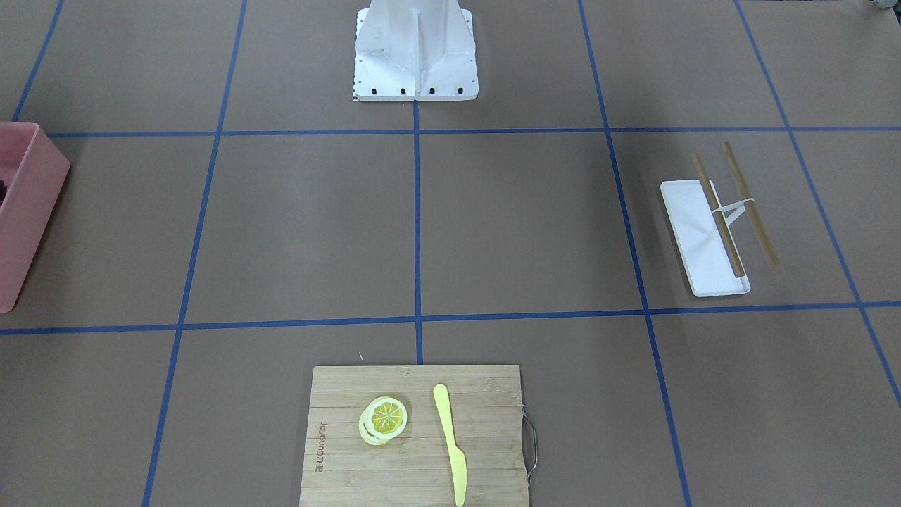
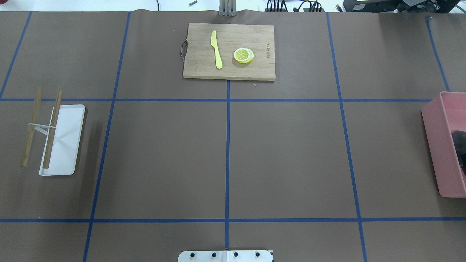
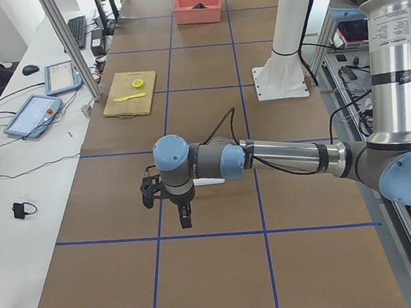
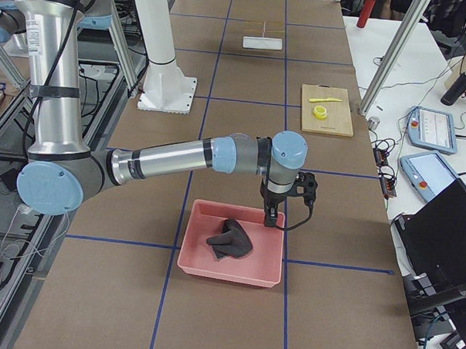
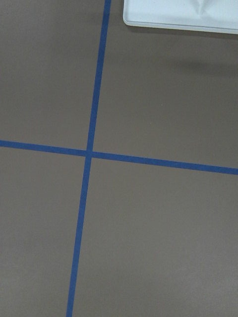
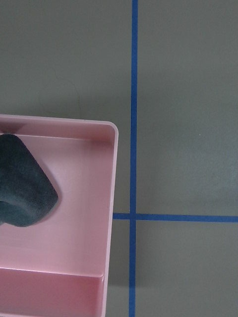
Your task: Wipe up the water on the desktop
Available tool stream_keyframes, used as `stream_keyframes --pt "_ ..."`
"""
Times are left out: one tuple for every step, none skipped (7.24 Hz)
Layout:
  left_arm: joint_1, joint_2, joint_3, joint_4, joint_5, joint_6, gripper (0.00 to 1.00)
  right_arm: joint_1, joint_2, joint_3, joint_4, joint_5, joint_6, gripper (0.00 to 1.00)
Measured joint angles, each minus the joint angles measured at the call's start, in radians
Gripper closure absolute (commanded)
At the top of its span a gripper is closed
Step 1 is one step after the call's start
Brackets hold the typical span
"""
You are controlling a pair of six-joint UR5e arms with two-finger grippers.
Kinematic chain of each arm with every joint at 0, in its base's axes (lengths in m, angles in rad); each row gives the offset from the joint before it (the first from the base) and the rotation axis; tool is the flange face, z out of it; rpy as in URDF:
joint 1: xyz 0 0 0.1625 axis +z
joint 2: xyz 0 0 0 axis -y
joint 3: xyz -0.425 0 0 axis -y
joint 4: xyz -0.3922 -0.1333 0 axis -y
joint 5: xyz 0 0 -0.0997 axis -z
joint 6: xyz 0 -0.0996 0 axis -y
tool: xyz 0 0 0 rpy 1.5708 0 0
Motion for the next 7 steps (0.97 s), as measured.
stream_keyframes --pt "-0.018 0.001 0.016 0.001 -0.002 0.046 0.02 0.000 -0.003 -0.005 0.002 -0.004 -0.002 0.00" --pt "-0.029 0.003 0.032 0.001 -0.002 0.066 0.02 0.001 -0.008 -0.014 0.005 -0.007 -0.003 0.00" --pt "-0.034 0.003 0.046 0.000 -0.001 0.073 0.02 0.003 -0.012 -0.028 0.006 -0.008 -0.004 0.00" --pt "-0.037 0.001 0.055 0.000 0.012 0.074 0.02 0.008 -0.017 -0.042 0.006 -0.008 -0.004 0.00" --pt "-0.038 -0.003 0.060 0.000 0.038 0.073 0.02 0.018 -0.029 -0.055 0.006 -0.008 -0.005 0.00" --pt "-0.038 -0.006 0.063 0.000 0.055 0.073 0.02 0.030 -0.045 -0.064 0.007 -0.008 -0.009 0.00" --pt "-0.038 -0.008 0.064 0.000 0.063 0.074 0.02 0.043 -0.057 -0.072 0.007 -0.007 -0.027 0.00"
